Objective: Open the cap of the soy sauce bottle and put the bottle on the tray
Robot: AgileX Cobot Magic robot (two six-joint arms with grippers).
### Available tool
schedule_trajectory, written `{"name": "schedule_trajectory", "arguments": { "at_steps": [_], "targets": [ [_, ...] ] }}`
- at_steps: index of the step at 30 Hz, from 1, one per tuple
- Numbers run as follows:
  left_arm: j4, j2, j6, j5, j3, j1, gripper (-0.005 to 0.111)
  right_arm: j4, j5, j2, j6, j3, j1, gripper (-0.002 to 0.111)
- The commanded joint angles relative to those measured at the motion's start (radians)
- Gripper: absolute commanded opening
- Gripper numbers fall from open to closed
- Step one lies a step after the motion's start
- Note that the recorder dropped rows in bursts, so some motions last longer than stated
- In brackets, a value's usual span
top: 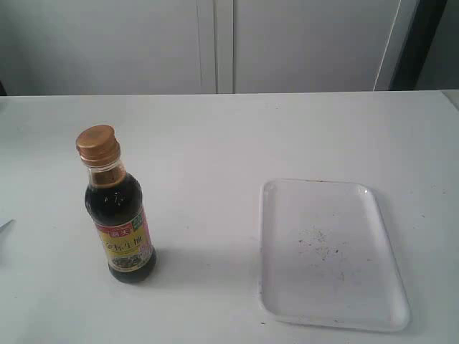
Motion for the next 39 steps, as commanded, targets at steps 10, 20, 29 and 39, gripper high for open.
{"name": "schedule_trajectory", "arguments": {
  "at_steps": [10,20,29,39],
  "targets": [
    [-0.090,-0.005,-0.001,-0.068,0.003,-0.003,0.000,-0.012,-0.063,-0.005,-0.013,0.005,0.000,0.000],
    [-0.090,-0.005,-0.012,-0.236,0.003,-0.003,0.000,-0.015,-0.217,-0.005,-0.011,0.005,0.000,0.000],
    [-0.075,-0.005,-0.012,-0.245,-0.094,-0.003,0.000,-0.015,-0.298,-0.005,-0.001,0.005,0.000,0.000],
    [0.071,0.315,-0.131,-0.419,-0.273,-0.003,0.000,-0.015,-0.298,-0.005,0.010,0.005,0.000,0.000]
  ]
}}
